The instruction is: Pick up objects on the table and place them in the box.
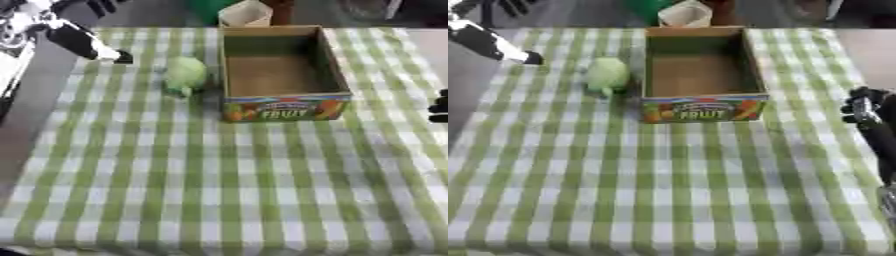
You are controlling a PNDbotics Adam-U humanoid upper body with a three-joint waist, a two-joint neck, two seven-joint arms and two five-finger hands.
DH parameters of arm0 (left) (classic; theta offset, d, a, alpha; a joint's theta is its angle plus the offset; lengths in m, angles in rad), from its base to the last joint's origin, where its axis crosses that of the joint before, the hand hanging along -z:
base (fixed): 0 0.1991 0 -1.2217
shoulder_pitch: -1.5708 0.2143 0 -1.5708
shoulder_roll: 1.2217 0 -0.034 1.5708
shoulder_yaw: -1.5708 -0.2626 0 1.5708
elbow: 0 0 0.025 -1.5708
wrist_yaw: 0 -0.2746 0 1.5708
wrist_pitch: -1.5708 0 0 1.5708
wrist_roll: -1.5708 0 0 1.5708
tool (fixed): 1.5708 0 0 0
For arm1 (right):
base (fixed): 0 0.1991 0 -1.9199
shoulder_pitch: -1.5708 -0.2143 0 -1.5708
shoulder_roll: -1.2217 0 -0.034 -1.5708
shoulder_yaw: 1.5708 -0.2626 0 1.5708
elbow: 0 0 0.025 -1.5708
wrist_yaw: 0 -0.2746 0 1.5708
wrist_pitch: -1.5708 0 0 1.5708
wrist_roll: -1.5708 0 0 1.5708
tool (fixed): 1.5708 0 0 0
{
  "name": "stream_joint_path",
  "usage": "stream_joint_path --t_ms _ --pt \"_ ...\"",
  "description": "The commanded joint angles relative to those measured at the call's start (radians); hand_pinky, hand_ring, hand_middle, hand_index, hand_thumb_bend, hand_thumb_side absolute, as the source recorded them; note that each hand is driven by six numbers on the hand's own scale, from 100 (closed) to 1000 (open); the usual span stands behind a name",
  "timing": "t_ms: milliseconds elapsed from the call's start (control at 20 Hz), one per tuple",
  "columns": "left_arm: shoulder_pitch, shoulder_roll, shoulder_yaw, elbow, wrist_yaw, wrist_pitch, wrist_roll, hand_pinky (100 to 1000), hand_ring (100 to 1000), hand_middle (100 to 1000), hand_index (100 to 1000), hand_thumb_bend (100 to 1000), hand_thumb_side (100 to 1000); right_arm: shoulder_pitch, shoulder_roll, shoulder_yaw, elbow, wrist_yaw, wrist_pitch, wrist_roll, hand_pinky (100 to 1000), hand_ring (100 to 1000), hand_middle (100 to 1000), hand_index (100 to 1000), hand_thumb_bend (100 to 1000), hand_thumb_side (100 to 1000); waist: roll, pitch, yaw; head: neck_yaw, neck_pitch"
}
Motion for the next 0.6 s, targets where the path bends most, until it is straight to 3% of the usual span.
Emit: stream_joint_path --t_ms 50,600 --pt "-0.07 -0.04 0.003 0.098 -0.08 -0.027 -0.007 633 653 668 741 796 100 -0.012 -0.022 -0.002 -0.015 0.0 0.0 0.004 612 622 562 663 100 549 0.0 -0.017 -0.004 -0.001 0.0" --pt "-0.2 -0.217 0.073 0.391 -0.327 -0.08 0.059 640 663 678 744 795 100 -0.027 -0.019 0.01 -0.017 -0.002 0.003 0.017 613 622 562 663 100 549 0.0 -0.009 -0.035 0.014 -0.009"
